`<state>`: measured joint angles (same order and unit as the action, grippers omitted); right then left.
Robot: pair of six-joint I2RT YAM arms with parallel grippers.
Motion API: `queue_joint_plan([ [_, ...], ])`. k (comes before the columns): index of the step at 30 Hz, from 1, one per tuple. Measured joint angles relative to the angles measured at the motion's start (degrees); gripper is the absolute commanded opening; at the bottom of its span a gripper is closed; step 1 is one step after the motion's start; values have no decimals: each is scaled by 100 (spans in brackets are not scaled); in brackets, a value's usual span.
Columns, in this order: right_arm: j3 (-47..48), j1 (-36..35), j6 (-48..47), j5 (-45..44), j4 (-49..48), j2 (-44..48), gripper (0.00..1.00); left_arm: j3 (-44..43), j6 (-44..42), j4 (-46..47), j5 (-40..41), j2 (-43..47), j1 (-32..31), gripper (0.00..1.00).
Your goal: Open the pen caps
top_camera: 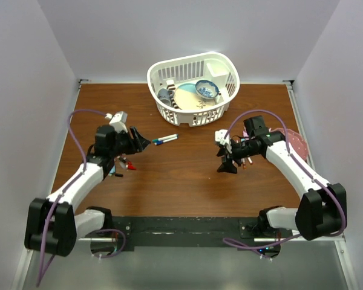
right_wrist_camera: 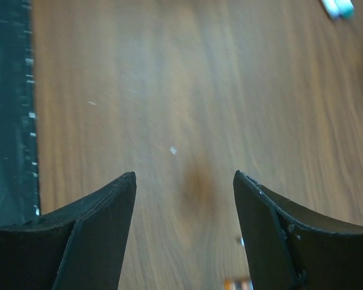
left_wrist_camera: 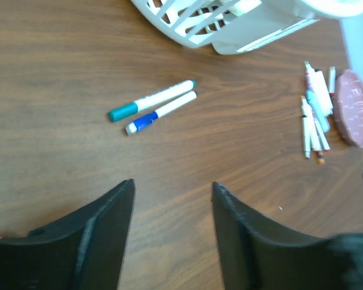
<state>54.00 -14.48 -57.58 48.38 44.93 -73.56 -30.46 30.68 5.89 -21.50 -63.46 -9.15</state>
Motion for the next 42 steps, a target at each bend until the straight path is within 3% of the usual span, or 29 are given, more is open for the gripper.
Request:
queue_joint_plan([
  [1, 0, -76, -68, 92, 37, -22, 68, -221, -59, -101, 127, -203, -101, 55],
  [4, -11, -116, -219, 249, 177, -92, 69, -951, -345, -380, 815, -817, -439, 39],
  [10, -367, -87, -306, 286, 173, 297, 69, -2568, -1043, -1067, 1672, -2404, -778, 34],
  [13, -378, -87, -306, 284, 160, 411, 69, -2981, -1340, -1327, 1838, -2907, -903, 34],
  [26, -378, -87, -313, 210, 157, 422, 69, -3613, -2164, -1587, 1606, -4050, -1082, 34],
  [42, -378, -79, -310, 210, 162, 422, 69, -3727, -2297, -1541, 1554, -4367, -1196, 34],
])
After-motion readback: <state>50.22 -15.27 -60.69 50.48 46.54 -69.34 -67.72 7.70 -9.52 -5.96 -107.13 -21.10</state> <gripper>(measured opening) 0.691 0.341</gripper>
